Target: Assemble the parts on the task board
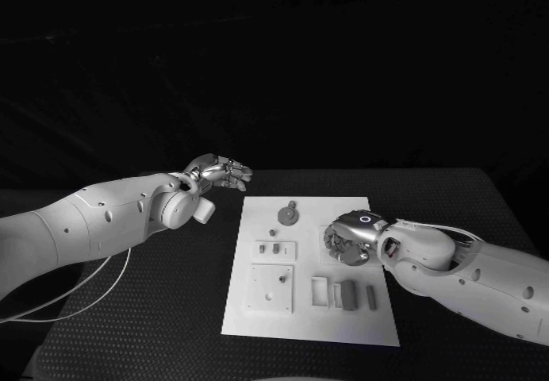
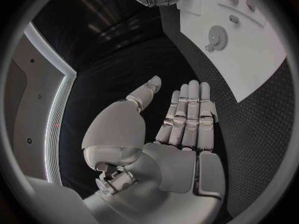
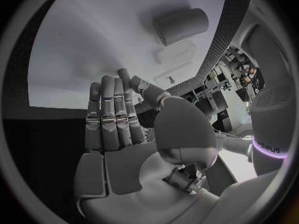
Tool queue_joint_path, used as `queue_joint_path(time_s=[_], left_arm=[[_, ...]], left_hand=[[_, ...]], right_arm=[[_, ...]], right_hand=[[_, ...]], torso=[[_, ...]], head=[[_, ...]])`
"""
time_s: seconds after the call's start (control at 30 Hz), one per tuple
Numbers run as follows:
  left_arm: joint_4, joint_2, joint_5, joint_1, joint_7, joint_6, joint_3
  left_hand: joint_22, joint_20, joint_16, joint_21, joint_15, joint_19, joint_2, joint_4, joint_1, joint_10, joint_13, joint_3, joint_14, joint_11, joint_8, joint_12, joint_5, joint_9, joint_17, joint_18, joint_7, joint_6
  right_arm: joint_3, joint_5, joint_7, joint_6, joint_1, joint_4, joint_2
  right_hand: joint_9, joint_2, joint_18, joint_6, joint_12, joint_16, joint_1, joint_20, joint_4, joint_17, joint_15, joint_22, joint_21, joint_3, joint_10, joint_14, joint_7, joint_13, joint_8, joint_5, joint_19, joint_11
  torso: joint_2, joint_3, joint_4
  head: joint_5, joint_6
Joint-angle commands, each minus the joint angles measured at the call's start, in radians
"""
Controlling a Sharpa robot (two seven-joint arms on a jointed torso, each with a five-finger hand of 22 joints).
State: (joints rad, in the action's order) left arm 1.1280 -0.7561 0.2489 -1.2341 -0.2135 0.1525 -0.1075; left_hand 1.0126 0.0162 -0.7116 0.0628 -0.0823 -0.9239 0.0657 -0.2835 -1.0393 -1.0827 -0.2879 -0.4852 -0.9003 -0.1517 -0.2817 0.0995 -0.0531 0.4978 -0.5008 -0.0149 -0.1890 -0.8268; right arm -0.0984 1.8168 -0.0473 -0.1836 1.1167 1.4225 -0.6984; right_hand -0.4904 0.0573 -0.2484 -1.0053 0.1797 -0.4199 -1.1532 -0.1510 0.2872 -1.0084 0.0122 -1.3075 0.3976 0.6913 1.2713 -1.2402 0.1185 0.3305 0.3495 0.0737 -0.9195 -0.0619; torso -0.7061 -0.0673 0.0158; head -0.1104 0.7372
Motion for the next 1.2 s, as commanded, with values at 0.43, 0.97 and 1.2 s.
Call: queue_joint_path(time_s=[0.43,0.97,1.2], left_arm=[[0.002,0.000,-0.005,-0.001,-0.008,-0.007,0.001],[0.002,0.000,-0.005,-0.001,-0.008,-0.005,0.001],[0.000,0.008,-0.005,-0.001,-0.008,-0.004,0.001]], left_hand=[[-0.002,0.001,0.006,0.005,0.000,-0.006,-0.001,0.002,-0.003,0.001,0.001,0.007,-0.005,0.006,-0.006,0.006,0.000,-0.002,-0.002,0.002,-0.001,-0.004],[-0.002,0.001,0.006,0.005,0.000,-0.006,-0.001,0.001,-0.004,0.001,0.002,0.007,-0.005,0.006,-0.006,0.007,0.000,-0.002,-0.003,0.002,-0.001,-0.005],[-0.003,0.001,0.007,0.005,0.000,-0.006,-0.002,0.001,-0.004,0.001,0.002,0.007,-0.005,0.006,-0.006,0.007,0.000,-0.002,-0.004,0.002,-0.001,-0.005]], right_arm=[[0.011,-0.026,-0.008,-0.066,-0.001,0.061,-0.030],[0.037,-0.124,0.037,-0.085,0.008,0.149,-0.010],[0.022,-0.073,0.050,-0.084,-0.002,0.149,0.065]], right_hand=[[-0.024,-0.018,-0.013,-0.018,0.008,-0.017,-0.011,0.007,0.003,-0.006,0.008,-0.024,0.016,0.003,0.020,-0.014,-0.008,0.013,0.014,0.007,-0.019,0.005],[-0.026,-0.018,-0.013,-0.019,0.007,-0.019,-0.012,0.008,0.003,-0.006,0.009,-0.024,0.017,0.004,0.021,-0.014,-0.008,0.015,0.014,0.007,-0.021,0.006],[-0.026,-0.018,-0.013,-0.018,0.006,-0.020,-0.012,0.008,0.004,-0.006,0.009,-0.023,0.018,0.005,0.020,-0.014,-0.008,0.015,0.013,0.007,-0.021,0.006]], torso=[[0.001,0.0007,0.0007],[0.000,-0.0011,0.0023],[0.001,-0.0004,0.0013]], head=[[-0.011,0.005],[-0.044,0.022],[-0.064,0.031]])
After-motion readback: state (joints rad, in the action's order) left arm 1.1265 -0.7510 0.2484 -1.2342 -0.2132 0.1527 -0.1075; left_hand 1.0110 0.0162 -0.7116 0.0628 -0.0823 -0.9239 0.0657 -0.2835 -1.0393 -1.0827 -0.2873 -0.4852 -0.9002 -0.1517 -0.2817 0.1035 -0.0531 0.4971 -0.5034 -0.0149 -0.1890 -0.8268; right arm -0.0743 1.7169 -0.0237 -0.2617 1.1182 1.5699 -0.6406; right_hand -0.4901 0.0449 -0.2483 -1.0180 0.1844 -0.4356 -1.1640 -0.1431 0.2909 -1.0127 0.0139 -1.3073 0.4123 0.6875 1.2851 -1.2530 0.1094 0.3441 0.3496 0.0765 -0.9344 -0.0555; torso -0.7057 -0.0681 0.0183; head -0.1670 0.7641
